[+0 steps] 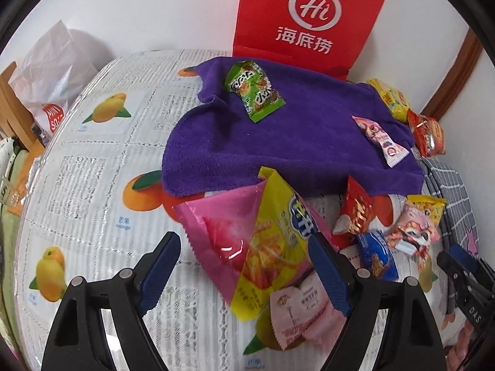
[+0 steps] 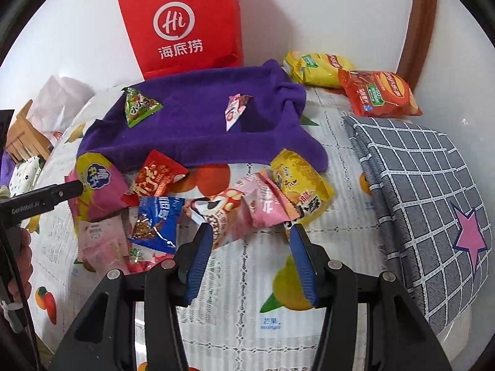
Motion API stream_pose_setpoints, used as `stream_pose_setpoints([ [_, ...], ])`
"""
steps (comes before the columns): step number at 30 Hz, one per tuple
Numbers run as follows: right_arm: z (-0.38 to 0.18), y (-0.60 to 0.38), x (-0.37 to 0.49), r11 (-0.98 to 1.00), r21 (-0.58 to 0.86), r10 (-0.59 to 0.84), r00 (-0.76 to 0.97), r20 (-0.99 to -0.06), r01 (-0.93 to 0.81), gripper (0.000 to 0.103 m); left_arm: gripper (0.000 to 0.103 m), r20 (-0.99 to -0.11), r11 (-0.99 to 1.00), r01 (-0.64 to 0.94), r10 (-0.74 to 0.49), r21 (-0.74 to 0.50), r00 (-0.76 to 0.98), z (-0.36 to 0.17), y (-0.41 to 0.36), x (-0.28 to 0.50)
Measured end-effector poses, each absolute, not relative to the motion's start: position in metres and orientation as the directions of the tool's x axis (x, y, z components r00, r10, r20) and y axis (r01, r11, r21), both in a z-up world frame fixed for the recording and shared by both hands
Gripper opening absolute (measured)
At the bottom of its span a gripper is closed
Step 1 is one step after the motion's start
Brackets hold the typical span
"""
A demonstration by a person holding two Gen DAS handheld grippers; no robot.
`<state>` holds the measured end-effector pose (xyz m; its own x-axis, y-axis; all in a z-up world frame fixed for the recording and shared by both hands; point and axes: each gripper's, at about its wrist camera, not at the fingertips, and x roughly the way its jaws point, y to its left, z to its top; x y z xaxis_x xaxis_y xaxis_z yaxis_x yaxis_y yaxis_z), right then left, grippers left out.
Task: Organize snacks
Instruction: 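Withdraw both open tools back toward the remaining snack pile, then grasp the pink-yellow triangular bag with the left tool while the right tool grasps the pink panda packet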
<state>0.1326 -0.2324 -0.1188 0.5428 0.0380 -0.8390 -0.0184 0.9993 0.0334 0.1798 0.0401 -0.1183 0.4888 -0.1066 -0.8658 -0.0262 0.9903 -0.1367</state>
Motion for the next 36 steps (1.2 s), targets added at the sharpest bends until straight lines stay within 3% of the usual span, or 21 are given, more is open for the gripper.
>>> stream_pose_setpoints([
  [10,-0.122,-0.239,0.14,1.0,0.03,0.027,0.54,-0.841,-0.005,0.051,0.096,-0.879,0.994,-0.029,-0.083,-0.11,0.469,-0.137,0.032,0.2],
  [18,-0.13,-0.236,0.146,1.0,0.029,0.028,0.522,-0.852,-0.008,0.051,0.098,-0.882,0.992,0.001,-0.115,-0.128,0.457,-0.158,0.023,0.204],
  [28,-0.13,-0.237,0.139,0.999,0.037,0.032,0.533,-0.846,-0.002,0.051,0.072,-0.861,0.99,0.053,-0.138,-0.128,0.49,-0.152,0.018,0.191],
  [36,-0.124,-0.234,0.137,0.99,0.138,0.12,0.554,-0.824,-0.01,0.051,0.065,-0.862,0.991,0.06,-0.136,-0.122,0.489,-0.144,0.027,0.18],
])
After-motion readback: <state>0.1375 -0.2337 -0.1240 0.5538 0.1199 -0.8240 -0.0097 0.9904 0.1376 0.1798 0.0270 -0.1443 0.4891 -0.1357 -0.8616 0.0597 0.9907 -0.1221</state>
